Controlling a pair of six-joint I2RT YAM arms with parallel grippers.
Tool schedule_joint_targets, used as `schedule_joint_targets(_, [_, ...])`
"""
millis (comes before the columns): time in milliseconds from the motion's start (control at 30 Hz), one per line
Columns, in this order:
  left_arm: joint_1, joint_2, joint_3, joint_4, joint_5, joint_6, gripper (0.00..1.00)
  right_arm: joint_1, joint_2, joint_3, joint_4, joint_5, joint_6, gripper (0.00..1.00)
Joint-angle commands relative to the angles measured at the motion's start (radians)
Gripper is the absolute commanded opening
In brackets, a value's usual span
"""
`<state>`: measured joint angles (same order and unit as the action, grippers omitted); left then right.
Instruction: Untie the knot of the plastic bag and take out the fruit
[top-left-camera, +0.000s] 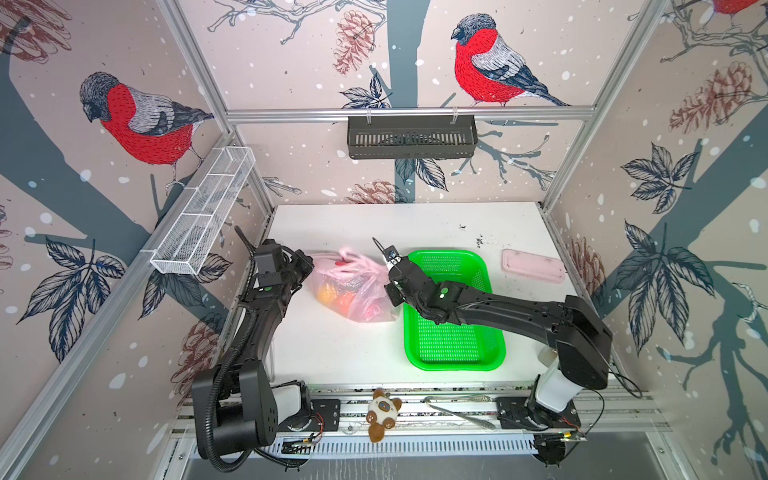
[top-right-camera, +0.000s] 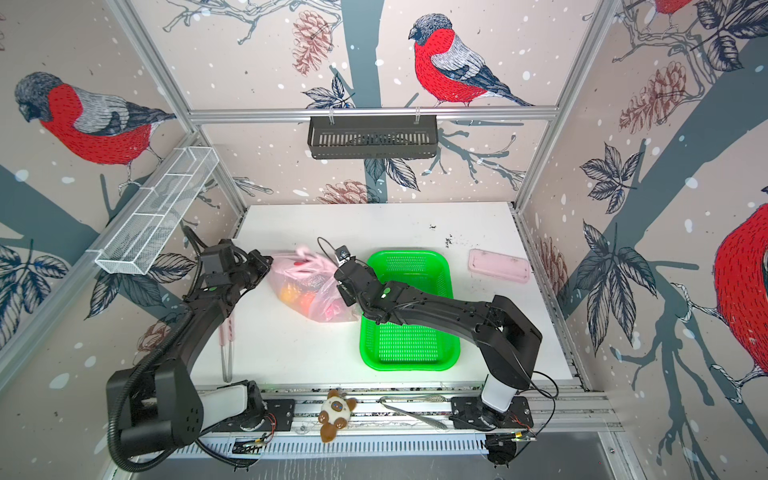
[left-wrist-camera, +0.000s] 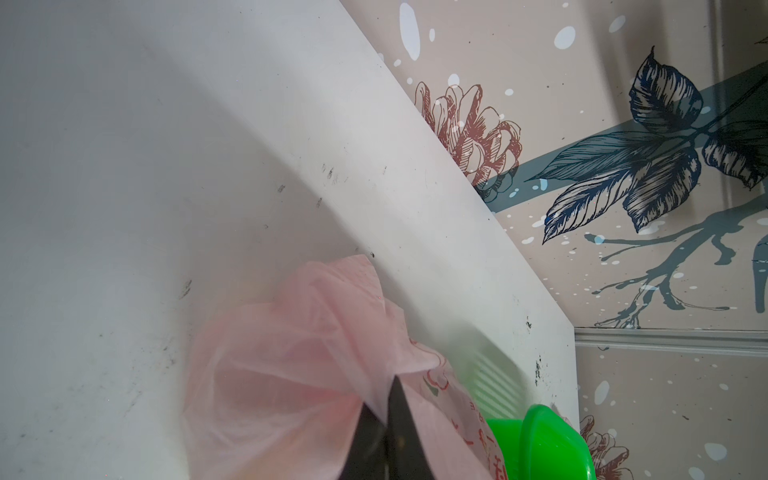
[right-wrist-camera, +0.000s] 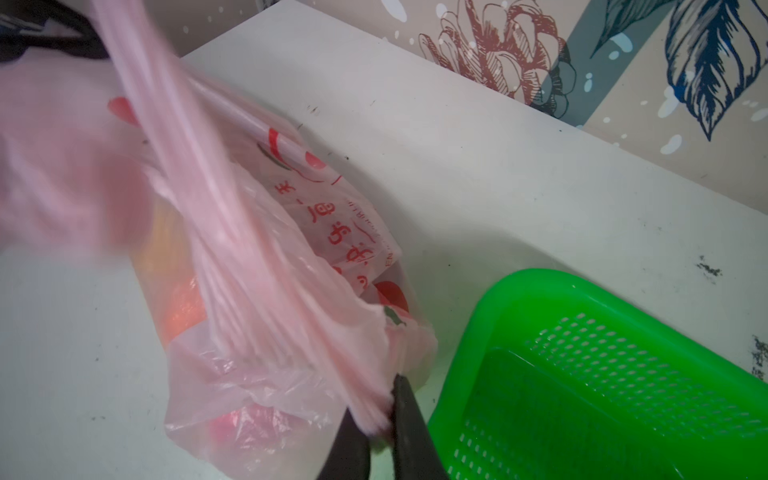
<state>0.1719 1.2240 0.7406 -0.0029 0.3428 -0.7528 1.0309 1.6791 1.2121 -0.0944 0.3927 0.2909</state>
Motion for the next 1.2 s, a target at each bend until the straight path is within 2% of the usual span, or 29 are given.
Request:
schedule_joint_targets(0, [0.006,-0.025,-0.019,0.061,-0.023,-0.029,0.00,-0.034,-0.021,-0.017,0.053,0.017,0.097,0.12])
schedule_joint_targets(67, [0.008,-0.053,-0.039,0.059,-0.023,-0.034,0.02,-0.045,-0.028,-0.026,0.087,0.003,0.120,0.11])
schedule_joint_targets(133, [0.009,-0.084,-0.064,0.070,-0.009,-0.029,0.10,-0.044,-0.026,-0.020,0.122,-0.027,0.114,0.11])
schedule_joint_targets(267, [0.009,-0.137,-0.054,0.008,0.036,0.011,0.45,-0.040,0.000,0.025,0.138,-0.070,0.098,0.11])
schedule_joint_targets(367, [0.008,-0.168,0.000,-0.101,0.054,0.066,0.66,-0.036,0.010,0.048,0.140,-0.091,0.083,0.11])
schedule_joint_targets(467, [0.008,-0.209,0.051,-0.219,0.056,0.113,0.80,-0.035,0.013,0.061,0.139,-0.111,0.078,0.13])
schedule_joint_targets(533, [0.001,-0.245,0.072,-0.292,0.041,0.141,0.86,-0.031,0.013,0.065,0.135,-0.114,0.080,0.19])
schedule_joint_targets(633, [-0.028,-0.297,0.099,-0.396,-0.005,0.180,0.90,-0.019,0.006,0.055,0.138,-0.097,0.088,0.28])
schedule_joint_targets(767, [-0.148,-0.331,0.105,-0.490,-0.093,0.184,0.92,-0.008,-0.008,0.029,0.158,-0.083,0.103,0.42])
schedule_joint_targets(867, [-0.224,-0.362,0.055,-0.512,-0.153,0.146,0.92,-0.006,-0.026,0.011,0.170,-0.078,0.114,0.49])
schedule_joint_targets(1033, [-0.315,-0.428,-0.007,-0.542,-0.269,0.093,0.89,-0.008,-0.068,-0.023,0.185,-0.071,0.114,0.52])
schedule_joint_targets(1167, [-0.401,-0.422,-0.055,-0.548,-0.338,0.056,0.85,-0.023,-0.093,-0.034,0.186,-0.081,0.107,0.53])
